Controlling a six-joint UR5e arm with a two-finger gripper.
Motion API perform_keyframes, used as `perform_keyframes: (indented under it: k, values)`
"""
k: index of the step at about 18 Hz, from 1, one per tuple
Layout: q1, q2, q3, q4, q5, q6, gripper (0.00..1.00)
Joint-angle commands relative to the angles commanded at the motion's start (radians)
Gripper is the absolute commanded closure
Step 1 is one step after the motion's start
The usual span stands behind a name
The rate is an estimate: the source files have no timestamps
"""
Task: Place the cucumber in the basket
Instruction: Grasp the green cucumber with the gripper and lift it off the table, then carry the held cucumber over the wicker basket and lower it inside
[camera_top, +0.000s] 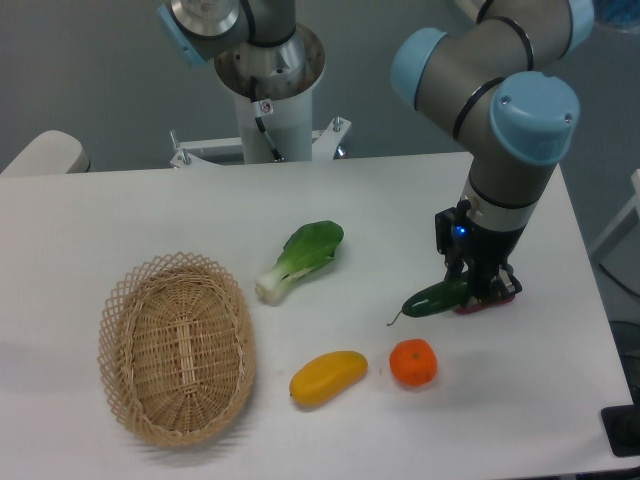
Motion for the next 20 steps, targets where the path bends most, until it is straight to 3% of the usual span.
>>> perform_keyframes:
  k: [8, 15, 20]
  values:
    - [-0.041, 0.021, -0.014, -0.009, 0.003, -0.05, 0.68]
    - [-0.158, 0.023, -0.026, -0.008, 0.041, -0.257, 0.68]
    - [-0.25, 0.043, -0.08, 0.002, 0.057, -0.457, 0.68]
